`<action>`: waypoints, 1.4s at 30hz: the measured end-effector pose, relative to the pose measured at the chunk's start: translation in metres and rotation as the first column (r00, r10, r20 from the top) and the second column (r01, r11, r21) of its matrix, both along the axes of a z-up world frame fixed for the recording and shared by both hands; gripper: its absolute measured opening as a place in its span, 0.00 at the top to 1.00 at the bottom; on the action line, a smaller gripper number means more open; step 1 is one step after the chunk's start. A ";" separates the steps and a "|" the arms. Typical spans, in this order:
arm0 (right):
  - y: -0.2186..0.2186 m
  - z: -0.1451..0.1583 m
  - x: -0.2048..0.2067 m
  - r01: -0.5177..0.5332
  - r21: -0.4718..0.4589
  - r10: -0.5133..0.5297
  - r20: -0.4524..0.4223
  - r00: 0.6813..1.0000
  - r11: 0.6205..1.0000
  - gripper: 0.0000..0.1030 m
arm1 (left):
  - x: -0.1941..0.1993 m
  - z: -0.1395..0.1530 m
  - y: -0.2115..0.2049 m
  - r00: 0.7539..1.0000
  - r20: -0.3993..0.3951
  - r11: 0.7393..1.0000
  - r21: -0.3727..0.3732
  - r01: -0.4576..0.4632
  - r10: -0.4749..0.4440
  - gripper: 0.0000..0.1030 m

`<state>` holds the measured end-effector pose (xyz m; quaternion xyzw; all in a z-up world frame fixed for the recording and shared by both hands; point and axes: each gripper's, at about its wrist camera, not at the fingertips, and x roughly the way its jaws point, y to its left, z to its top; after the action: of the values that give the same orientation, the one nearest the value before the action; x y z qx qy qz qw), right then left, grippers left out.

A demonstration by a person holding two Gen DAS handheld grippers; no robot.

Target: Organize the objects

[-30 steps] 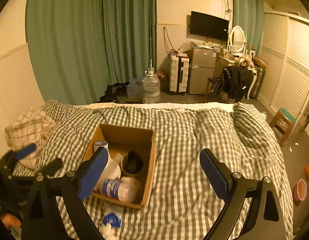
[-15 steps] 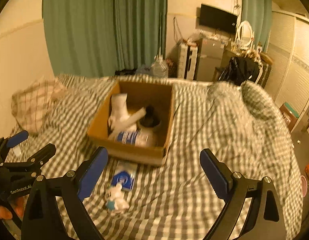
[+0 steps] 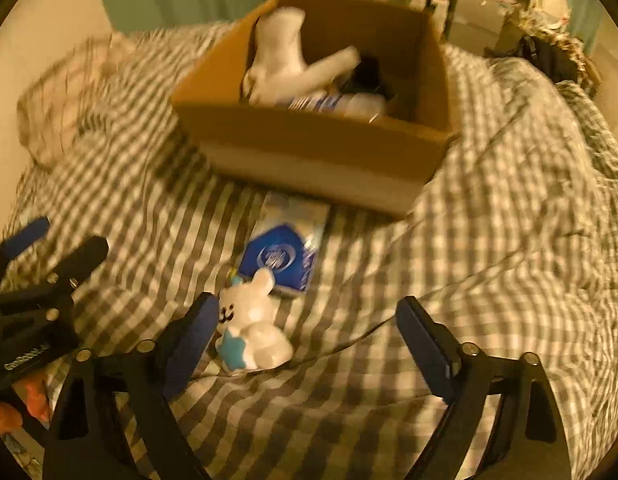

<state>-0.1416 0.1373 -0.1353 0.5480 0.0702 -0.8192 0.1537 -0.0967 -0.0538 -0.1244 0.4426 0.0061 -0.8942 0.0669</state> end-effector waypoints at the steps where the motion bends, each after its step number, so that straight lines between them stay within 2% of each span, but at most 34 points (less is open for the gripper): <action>1: -0.003 -0.005 -0.001 -0.013 0.006 0.013 0.020 1.000 1.000 0.19 | 0.000 -0.003 0.000 1.000 0.007 1.000 0.004 -0.002 0.002 0.00; 2: -0.010 -0.014 -0.002 -0.042 0.013 0.041 0.058 0.997 0.999 0.19 | -0.001 -0.004 -0.001 1.000 0.011 1.000 0.009 -0.002 0.002 0.00; 4: -0.017 -0.023 -0.003 -0.076 0.011 0.075 0.097 0.992 0.997 0.26 | -0.003 -0.007 -0.003 1.000 0.021 1.000 0.016 -0.007 0.006 0.00; 5: -0.020 -0.029 -0.003 -0.091 0.009 0.089 0.122 0.988 0.996 0.34 | -0.004 -0.007 -0.004 1.000 0.024 1.000 0.023 -0.007 0.006 0.00; 7: -0.024 -0.036 -0.003 -0.111 0.000 0.110 0.154 0.982 0.994 0.43 | -0.005 -0.009 -0.005 0.999 0.034 0.999 0.033 -0.005 0.004 0.00; 8: -0.025 -0.034 -0.001 -0.123 -0.017 0.124 0.154 0.980 0.992 0.54 | -0.005 -0.009 -0.005 0.999 0.039 0.999 0.033 -0.005 0.003 0.00; 14: -0.012 -0.003 0.010 -0.094 -0.020 0.095 0.030 0.995 0.995 0.57 | -0.003 -0.001 0.006 0.999 0.031 1.000 0.018 0.025 -0.026 0.00; 18: 0.018 0.033 0.011 -0.002 0.021 0.005 -0.117 0.993 1.000 0.58 | -0.008 0.009 0.023 0.998 0.016 0.997 0.033 0.064 -0.065 0.00; 21: 0.049 0.050 0.001 0.083 0.024 -0.077 -0.183 0.980 0.996 0.58 | -0.018 0.010 0.044 0.994 0.023 0.993 0.054 0.102 -0.103 0.00; 23: 0.064 0.054 -0.010 0.134 0.023 -0.127 -0.191 0.973 0.991 0.58 | -0.028 0.005 0.063 0.989 0.048 0.989 0.069 0.134 -0.137 0.00; 27: 0.089 0.039 -0.021 0.190 -0.053 -0.195 -0.126 0.973 0.980 0.58 | -0.044 -0.010 0.097 0.976 0.095 0.978 0.083 0.189 -0.196 0.00; 31: 0.098 0.033 -0.024 0.213 -0.092 -0.222 -0.108 0.969 0.973 0.58 | -0.058 -0.024 0.122 0.962 0.140 0.972 0.044 0.230 -0.234 0.00; 37: 0.117 0.020 -0.032 0.270 -0.095 -0.277 -0.071 0.958 0.958 0.58 | -0.079 -0.037 0.140 0.951 0.168 0.966 0.070 0.249 -0.258 0.00; 40: 0.116 0.013 -0.037 0.269 -0.087 -0.274 -0.047 0.961 0.959 0.58 | -0.088 -0.050 0.149 0.935 0.192 0.954 0.091 0.286 -0.299 0.00; 42: 0.111 0.013 -0.037 0.255 -0.079 -0.260 -0.052 0.964 0.964 0.58 | -0.091 -0.064 0.150 0.916 0.237 0.945 0.133 0.299 -0.323 0.11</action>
<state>-0.1786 0.2485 -0.1225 0.5211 -0.0265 -0.8507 0.0633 -0.1875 0.0966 -0.1880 0.5518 -0.0310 -0.8278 -0.0968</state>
